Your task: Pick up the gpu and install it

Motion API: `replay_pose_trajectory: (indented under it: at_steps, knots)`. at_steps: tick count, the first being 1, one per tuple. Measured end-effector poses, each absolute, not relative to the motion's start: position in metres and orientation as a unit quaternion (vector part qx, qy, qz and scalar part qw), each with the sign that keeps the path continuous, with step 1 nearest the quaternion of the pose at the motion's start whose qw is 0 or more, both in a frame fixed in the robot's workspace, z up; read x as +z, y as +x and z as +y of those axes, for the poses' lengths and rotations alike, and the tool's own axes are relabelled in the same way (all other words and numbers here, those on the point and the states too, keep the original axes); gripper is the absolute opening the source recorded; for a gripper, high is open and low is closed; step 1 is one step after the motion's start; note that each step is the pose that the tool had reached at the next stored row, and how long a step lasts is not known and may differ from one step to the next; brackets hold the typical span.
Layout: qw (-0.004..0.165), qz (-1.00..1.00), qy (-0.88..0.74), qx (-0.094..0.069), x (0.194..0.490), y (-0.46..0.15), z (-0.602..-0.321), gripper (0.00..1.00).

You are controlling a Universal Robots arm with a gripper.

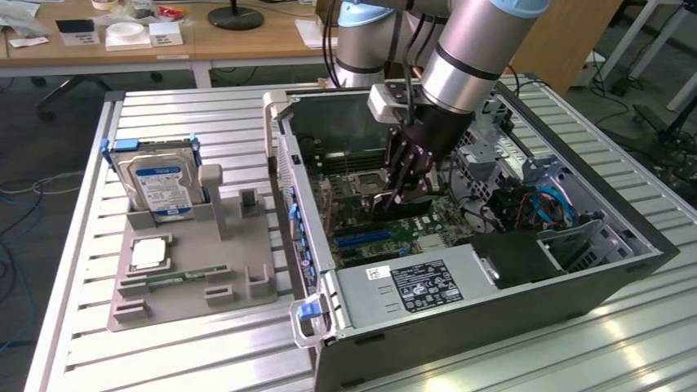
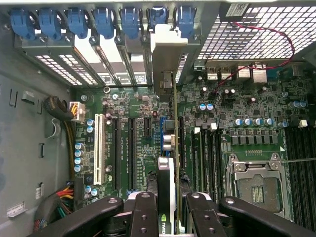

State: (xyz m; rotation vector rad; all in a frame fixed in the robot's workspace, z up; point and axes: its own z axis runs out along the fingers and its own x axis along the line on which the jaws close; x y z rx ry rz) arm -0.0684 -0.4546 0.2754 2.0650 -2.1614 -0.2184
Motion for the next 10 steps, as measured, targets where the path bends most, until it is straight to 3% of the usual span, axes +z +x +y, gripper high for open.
replay_pose_trajectory:
  at_steps: [10]
  knots:
    - [0.072, -0.719, 0.687, -0.073, 0.2735, -0.0685, -0.4546, 0.27]
